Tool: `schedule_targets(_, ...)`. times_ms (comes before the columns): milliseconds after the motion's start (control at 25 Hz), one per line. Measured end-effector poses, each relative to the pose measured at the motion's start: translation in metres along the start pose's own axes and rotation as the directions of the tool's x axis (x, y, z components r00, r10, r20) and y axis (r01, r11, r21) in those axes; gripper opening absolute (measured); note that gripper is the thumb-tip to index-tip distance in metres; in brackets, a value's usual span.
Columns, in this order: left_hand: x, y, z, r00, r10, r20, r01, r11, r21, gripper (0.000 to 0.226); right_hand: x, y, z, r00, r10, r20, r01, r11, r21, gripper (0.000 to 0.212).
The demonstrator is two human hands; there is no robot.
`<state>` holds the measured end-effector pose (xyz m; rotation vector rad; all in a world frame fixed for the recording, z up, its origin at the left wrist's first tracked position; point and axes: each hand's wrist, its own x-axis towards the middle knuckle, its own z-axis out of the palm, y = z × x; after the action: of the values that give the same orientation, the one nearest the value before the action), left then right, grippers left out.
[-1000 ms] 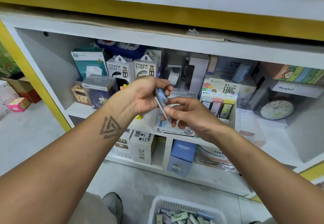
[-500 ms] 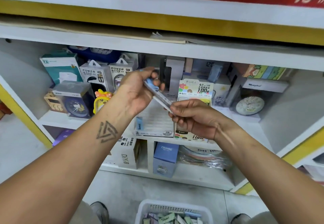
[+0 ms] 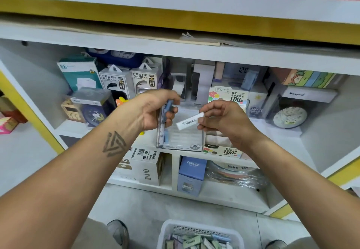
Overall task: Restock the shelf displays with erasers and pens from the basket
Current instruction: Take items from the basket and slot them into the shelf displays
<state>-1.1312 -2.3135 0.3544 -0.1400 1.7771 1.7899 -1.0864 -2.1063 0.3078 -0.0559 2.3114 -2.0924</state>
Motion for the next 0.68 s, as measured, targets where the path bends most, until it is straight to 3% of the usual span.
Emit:
schedule_targets(160, -0.004, 0.001, -0.015, 1.0, -0.003, -0.004, 0.002, 0.997, -0.08, 0.011, 0.009, 0.008, 0.018, 0.995, -0.096, -0.027, 0.085, 0.96, -0.268, 0.013)
schedule_targets(280, -0.006, -0.002, -0.028, 0.997, 0.001, -0.074, -0.01, 0.993, -0.118, 0.017, 0.013, 0.019, 0.031, 0.977, -0.211, 0.034, 0.198, 0.83, -0.521, 0.02)
schedule_targets(400, -0.01, -0.006, -0.04, 0.996, -0.002, -0.086, -0.009, 0.993, -0.12, 0.021, 0.016, 0.027, 0.041, 0.958, -0.267, 0.105, 0.272, 0.73, -0.627, 0.015)
schedule_targets(600, -0.017, -0.01, -0.051, 0.997, -0.014, -0.079, 0.005, 0.993, -0.116, 0.02, 0.015, 0.031, 0.048, 0.958, -0.253, 0.132, 0.273, 0.674, -0.686, 0.013)
schedule_targets(680, -0.019, -0.012, -0.053, 0.998, -0.013, -0.065, 0.006, 0.995, -0.098, 0.021, 0.015, 0.03, 0.051, 0.951, -0.243, 0.191, 0.301, 0.59, -0.749, 0.01)
